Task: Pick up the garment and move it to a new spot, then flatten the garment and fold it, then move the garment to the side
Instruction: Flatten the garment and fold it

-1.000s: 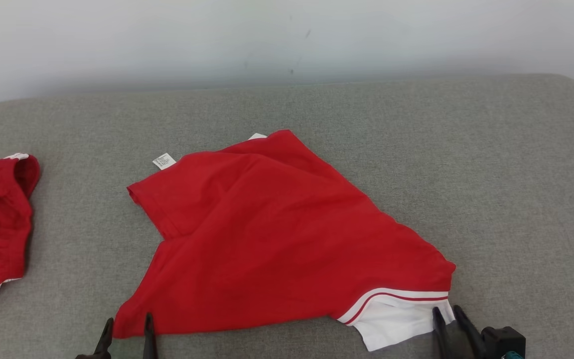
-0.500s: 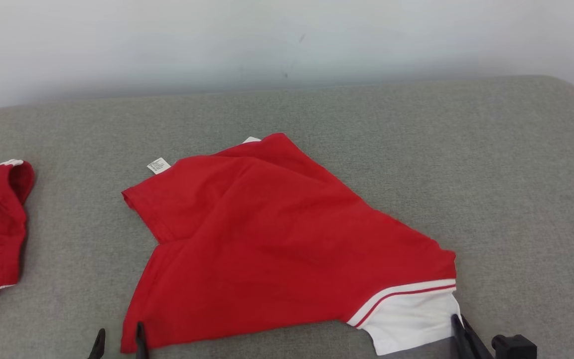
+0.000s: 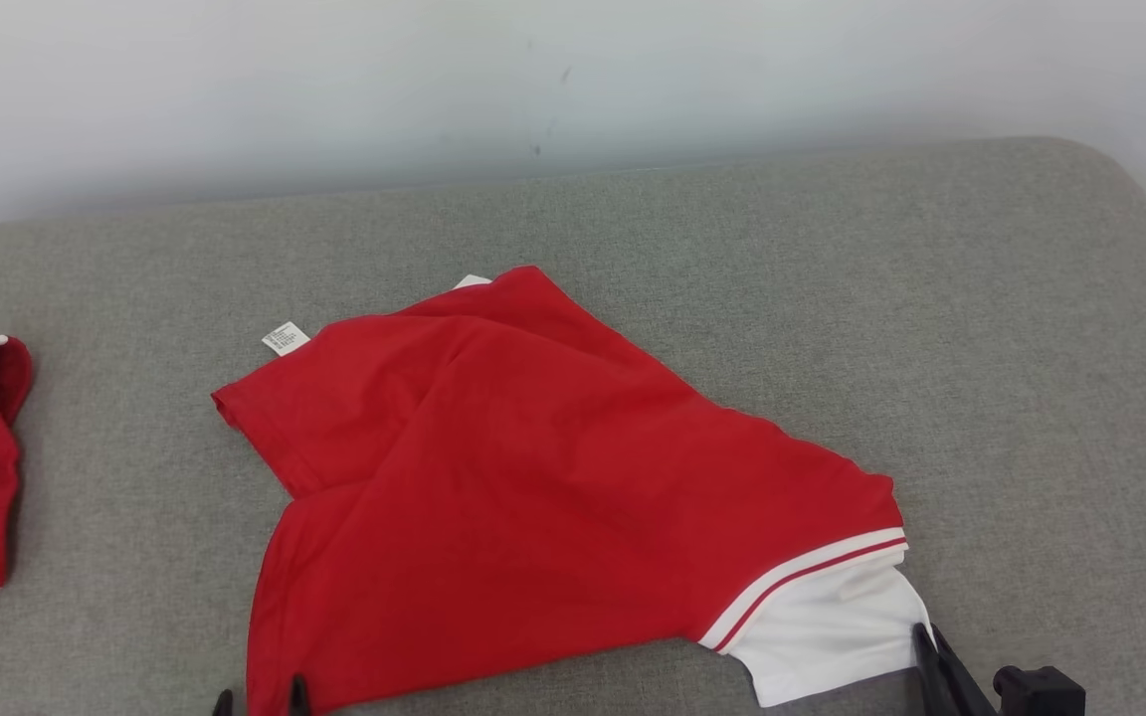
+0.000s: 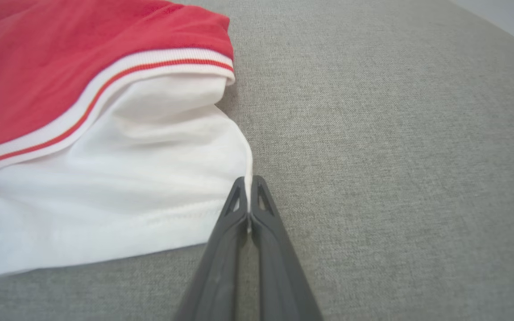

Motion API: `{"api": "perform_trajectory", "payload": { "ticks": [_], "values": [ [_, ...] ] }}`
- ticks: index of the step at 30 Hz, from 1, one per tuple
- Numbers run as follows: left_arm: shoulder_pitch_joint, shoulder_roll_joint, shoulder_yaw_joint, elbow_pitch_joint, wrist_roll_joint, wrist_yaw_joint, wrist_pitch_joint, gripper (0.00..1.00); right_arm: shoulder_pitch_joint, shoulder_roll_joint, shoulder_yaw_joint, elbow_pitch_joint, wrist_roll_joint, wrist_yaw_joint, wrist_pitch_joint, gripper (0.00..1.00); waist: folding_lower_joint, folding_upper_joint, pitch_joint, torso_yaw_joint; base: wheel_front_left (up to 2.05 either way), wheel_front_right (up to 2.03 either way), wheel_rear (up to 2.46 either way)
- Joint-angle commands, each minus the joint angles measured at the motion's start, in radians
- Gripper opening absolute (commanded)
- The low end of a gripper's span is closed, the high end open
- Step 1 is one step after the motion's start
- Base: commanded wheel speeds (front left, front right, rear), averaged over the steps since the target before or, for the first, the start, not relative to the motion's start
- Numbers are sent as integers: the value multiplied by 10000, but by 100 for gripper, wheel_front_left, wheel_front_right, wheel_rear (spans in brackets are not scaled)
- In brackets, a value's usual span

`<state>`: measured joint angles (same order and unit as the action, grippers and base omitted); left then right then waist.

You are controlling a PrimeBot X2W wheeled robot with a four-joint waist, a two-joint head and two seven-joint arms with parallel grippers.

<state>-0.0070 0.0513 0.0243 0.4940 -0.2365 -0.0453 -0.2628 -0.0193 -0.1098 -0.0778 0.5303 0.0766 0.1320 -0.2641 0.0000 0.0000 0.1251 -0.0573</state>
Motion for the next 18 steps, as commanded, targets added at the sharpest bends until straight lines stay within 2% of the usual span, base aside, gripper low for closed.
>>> {"api": "perform_trajectory", "payload": {
  "ticks": [1,2,3,4,5,6,7,8,9,10,11,12,18],
  "values": [
    [111,-13,-30,22,-18,-29,-30,96,84,5,-35,-37,42,-26,-3,0,0,0,-10,4,0,0,0],
    [106,-11,-43,30,-28,-38,-29,87,103,16,-69,-64,35,-26,-3,0,0,0,-23,10,0,0,0],
    [138,-13,-56,73,-47,-57,-28,62,114,28,-105,-107,16,-26,-3,0,0,0,-38,14,0,0,0],
    [153,-14,-70,116,-42,-54,-28,56,126,46,-141,-148,1,-26,-3,0,0,0,-56,14,0,0,0],
    [151,-14,-69,141,-55,-70,-24,58,141,59,-168,-166,-14,-26,-3,0,0,0,-76,14,0,0,0],
    [158,-13,-82,187,-78,-100,-24,66,140,62,-206,-205,-27,-26,-3,0,0,0,-93,12,0,0,0],
    [173,-16,-118,276,-139,-161,-24,60,142,70,-231,-222,-45,-26,-3,0,0,0,-119,9,0,0,0],
    [172,-13,-137,366,-169,-158,-22,45,143,81,-258,-246,-58,-26,-3,0,0,0,-145,6,0,0,0],
    [160,-13,-168,496,-250,-210,-22,38,122,85,-297,-284,-52,-26,-3,0,0,0,-164,0,0,0,0],
    [131,-14,-193,675,-376,-248,-19,24,109,84,-313,-298,-59,-26,-3,0,0,0,-189,-3,0,0,0],
    [76,-16,-214,802,-405,-248,4,17,87,86,-354,-337,-41,-26,-3,0,0,0,-221,-4,0,0,0],
    [26,-16,-272,933,-455,-319,2,0,76,79,-368,-359,-33,-26,-3,0,0,0,-253,-10,0,0,0],
    [-141,-16,-233,1033,-769,-542,-1,0,29,126,-457,-824,198,-26,-3,0,0,0,-560,-30,0,0,0]
  ]
}}
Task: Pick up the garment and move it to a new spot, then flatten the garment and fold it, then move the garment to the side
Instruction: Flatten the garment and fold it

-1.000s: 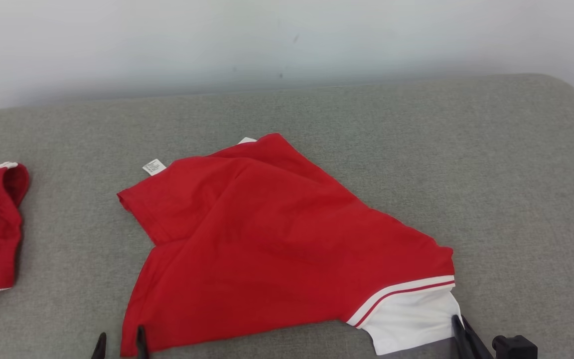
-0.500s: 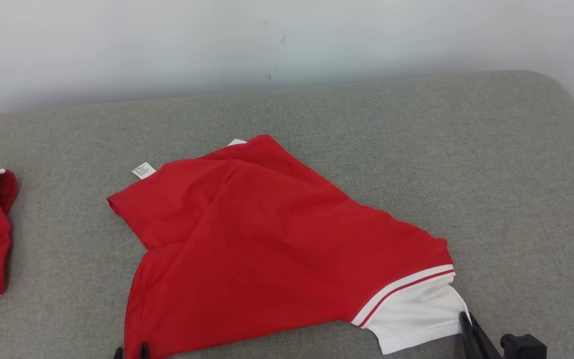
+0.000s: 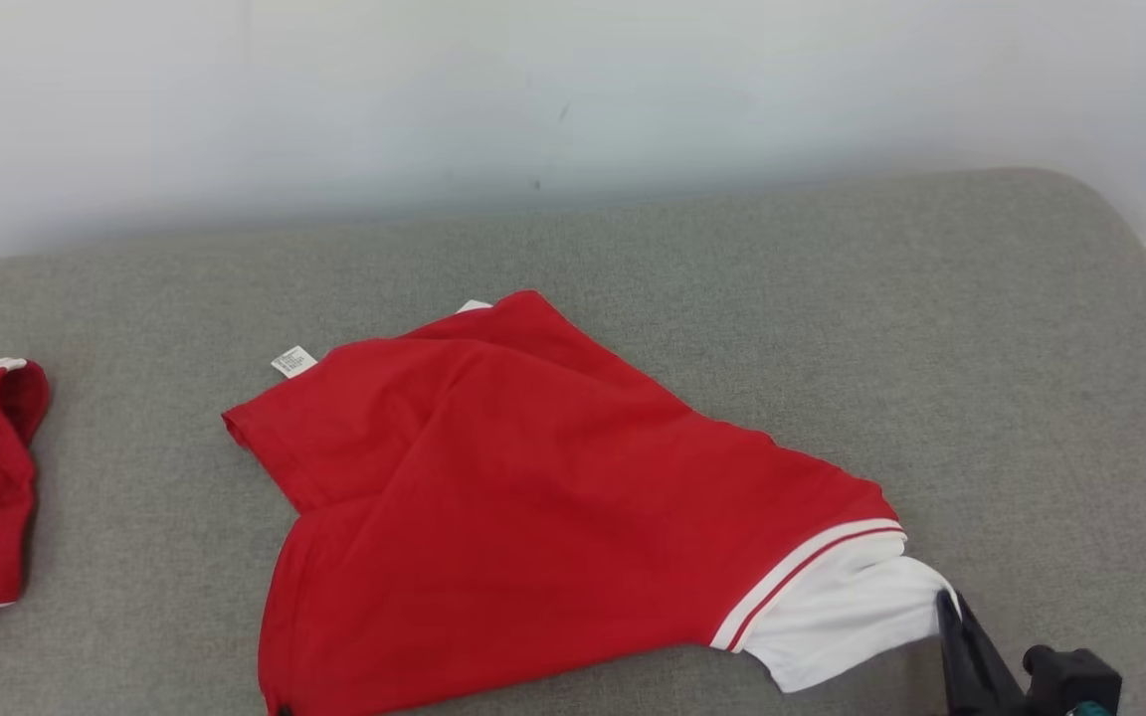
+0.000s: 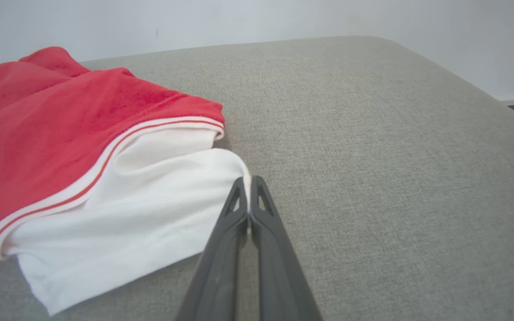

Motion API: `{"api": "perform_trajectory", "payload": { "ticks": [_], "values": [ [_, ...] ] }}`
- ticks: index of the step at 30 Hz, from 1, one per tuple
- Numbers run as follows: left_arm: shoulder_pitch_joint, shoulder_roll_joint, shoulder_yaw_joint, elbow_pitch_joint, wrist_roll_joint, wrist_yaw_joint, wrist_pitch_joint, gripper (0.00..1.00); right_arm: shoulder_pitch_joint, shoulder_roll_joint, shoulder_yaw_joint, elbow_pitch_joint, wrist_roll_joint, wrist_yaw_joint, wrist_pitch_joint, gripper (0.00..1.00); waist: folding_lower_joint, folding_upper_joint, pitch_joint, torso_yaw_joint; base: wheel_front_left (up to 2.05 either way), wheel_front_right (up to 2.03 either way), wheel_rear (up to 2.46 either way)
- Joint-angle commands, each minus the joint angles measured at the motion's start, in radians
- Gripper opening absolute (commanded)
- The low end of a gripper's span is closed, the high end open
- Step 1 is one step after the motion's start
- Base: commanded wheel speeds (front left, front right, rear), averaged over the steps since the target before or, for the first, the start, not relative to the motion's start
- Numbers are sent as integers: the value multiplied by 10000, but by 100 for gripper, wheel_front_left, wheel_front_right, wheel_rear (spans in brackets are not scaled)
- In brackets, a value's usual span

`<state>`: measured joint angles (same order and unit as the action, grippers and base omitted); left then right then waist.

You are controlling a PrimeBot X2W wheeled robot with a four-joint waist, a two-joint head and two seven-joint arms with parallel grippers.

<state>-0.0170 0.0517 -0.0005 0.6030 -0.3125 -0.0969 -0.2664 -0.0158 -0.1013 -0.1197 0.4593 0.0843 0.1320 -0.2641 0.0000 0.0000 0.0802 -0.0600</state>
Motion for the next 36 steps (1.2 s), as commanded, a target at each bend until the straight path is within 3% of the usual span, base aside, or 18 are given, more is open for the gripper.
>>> {"api": "perform_trajectory", "payload": {
  "ticks": [1,10,16,20,21,27,33,36],
  "values": [
    [-43,-17,104,-244,23,-56,28,0,-23,61,-38,-282,192,-26,-3,0,0,0,-175,2,0,0,0],
    [-747,169,920,-2901,1021,-292,7,0,-1027,-96,488,-2227,1022,-26,-4,0,0,0,-692,42,0,0,0],
    [-2423,1311,540,-3973,1558,-325,7,0,-2870,-696,974,-3102,1591,-26,-4,0,0,0,-830,98,0,0,0],
    [-3972,2597,-22,-4121,1581,-327,5,0,-4367,-1234,1260,-3410,1903,-26,-4,0,0,0,-883,134,0,0,0],
    [-3972,2597,-22,-4121,1581,-327,5,0,-4367,-1234,1260,-3410,1903,-26,-4,0,0,0,-883,134,0,0,0],
    [-6369,4066,-677,-3740,1645,-326,9,0,-6484,-2322,1781,-3269,1975,-26,-1,0,0,0,-922,292,0,0,0],
    [-8217,4863,-1528,-2974,1553,-326,216,0,-8275,-3161,2287,-2624,1947,-26,-3,0,0,0,-512,403,0,0,0],
    [-8980,4953,-1817,-2595,1501,-326,356,0,-9153,-3468,2548,-2024,1904,-26,-2,0,0,0,120,488,0,0,0]
  ]
}}
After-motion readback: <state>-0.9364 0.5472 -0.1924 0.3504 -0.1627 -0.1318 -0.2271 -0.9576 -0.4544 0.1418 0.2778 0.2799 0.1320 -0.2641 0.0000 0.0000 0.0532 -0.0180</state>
